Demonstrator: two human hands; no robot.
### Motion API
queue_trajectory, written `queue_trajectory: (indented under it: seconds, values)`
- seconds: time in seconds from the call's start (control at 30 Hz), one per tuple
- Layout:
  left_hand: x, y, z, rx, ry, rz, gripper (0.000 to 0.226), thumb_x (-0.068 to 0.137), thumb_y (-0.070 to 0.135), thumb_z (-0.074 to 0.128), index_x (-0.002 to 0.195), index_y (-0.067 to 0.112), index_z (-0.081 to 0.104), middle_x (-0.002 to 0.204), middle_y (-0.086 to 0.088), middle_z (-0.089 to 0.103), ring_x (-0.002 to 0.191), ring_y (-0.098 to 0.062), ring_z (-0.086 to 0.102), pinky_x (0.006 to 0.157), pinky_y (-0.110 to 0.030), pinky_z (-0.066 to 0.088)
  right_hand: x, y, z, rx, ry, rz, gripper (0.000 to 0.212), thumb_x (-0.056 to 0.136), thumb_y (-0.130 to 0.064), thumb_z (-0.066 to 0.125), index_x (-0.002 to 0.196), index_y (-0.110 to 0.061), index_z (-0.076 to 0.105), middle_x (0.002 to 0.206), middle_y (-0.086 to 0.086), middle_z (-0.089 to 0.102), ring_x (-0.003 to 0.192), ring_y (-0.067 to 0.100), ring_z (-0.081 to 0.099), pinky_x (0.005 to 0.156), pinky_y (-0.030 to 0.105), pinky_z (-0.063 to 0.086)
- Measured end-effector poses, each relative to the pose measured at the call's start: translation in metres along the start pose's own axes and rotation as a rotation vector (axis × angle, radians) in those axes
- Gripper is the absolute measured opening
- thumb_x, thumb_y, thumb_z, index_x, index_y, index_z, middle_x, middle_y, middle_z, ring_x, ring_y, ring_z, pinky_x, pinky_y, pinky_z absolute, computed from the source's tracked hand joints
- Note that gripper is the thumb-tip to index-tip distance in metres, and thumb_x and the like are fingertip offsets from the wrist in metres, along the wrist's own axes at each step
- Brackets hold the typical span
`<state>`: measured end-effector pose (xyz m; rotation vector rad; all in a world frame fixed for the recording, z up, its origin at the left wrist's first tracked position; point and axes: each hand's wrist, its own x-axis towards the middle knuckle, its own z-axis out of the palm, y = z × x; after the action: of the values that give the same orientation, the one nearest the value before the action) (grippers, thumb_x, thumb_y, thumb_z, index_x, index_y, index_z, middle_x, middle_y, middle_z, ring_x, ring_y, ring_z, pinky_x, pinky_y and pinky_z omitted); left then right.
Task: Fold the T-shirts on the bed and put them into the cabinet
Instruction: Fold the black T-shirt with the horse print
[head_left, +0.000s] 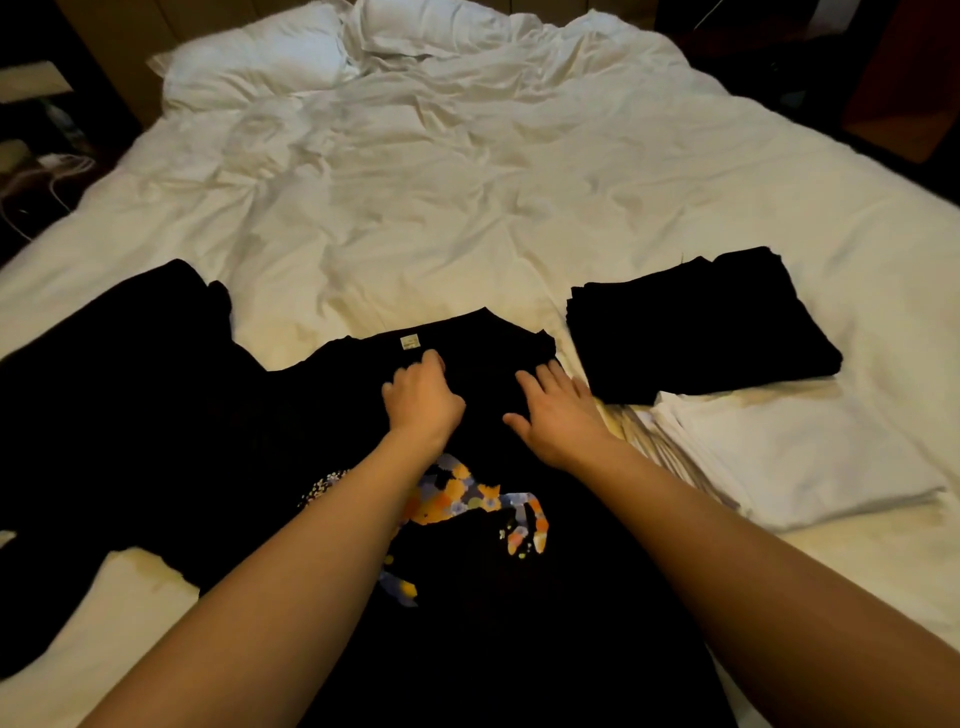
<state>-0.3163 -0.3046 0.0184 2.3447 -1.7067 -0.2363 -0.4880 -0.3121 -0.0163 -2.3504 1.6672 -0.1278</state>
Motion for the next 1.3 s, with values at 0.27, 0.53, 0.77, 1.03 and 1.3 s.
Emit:
queue_trajectory:
  seconds: [0.27, 0.53, 0.77, 1.03, 1.3]
  values:
    - [-0.009, 0.019, 0.032, -0.008, 0.02, 0.241, 0.044, 0.1, 0.025, 0.047, 0.143, 0.017, 0.046, 0.138, -0.007, 0.051, 0.128, -0.028, 0.044, 0.103, -0.041, 0.036, 0.023, 0.002, -0.011, -0.115, 0.156, -0.054, 0.07, 0.1, -0.04, 0.043, 0.158, -0.02, 0.01, 0.158, 0.011, 0.026, 0.149, 0.029, 0.016, 0.117, 0.044, 0.021]
    - [0.02, 0.035, 0.022, -0.139, 0.041, 0.294, 0.041, 0.096, 0.028, 0.051, 0.136, 0.019, 0.053, 0.13, -0.004, 0.058, 0.124, -0.026, 0.048, 0.104, -0.04, 0.032, -0.005, 0.003, -0.006, 0.151, 0.171, -0.01, 0.063, 0.1, -0.036, 0.049, 0.155, -0.014, 0.026, 0.162, 0.011, 0.022, 0.15, 0.026, 0.016, 0.121, 0.038, 0.017]
    - [0.046, 0.081, 0.024, -0.217, -0.11, 0.362, 0.048, 0.092, 0.044, 0.067, 0.13, 0.018, 0.053, 0.118, -0.005, 0.062, 0.111, -0.025, 0.057, 0.09, -0.037, 0.046, -0.065, 0.007, 0.006, 0.418, 0.374, 0.163, 0.039, 0.097, -0.027, 0.059, 0.131, -0.007, 0.055, 0.127, 0.008, 0.054, 0.119, 0.023, 0.049, 0.098, 0.028, 0.038]
    - [0.065, 0.087, 0.033, -0.476, -0.163, 0.143, 0.041, 0.095, 0.039, 0.061, 0.076, 0.003, 0.062, 0.067, -0.005, 0.058, 0.065, -0.021, 0.056, 0.056, -0.03, 0.036, -0.085, 0.019, 0.014, 0.619, 0.468, 0.258, 0.022, 0.098, -0.024, 0.06, 0.114, -0.011, 0.066, 0.106, 0.001, 0.067, 0.101, 0.017, 0.059, 0.087, 0.029, 0.046]
    - [0.072, 0.087, 0.039, -0.862, -0.246, -0.075, 0.018, 0.095, 0.029, 0.065, 0.092, 0.012, 0.072, 0.1, -0.006, 0.072, 0.095, -0.022, 0.068, 0.088, -0.034, 0.056, -0.092, 0.019, 0.021, 0.682, 0.58, 0.337, 0.012, 0.099, -0.018, 0.056, 0.101, -0.014, 0.066, 0.09, -0.004, 0.064, 0.082, 0.011, 0.057, 0.071, 0.023, 0.043]
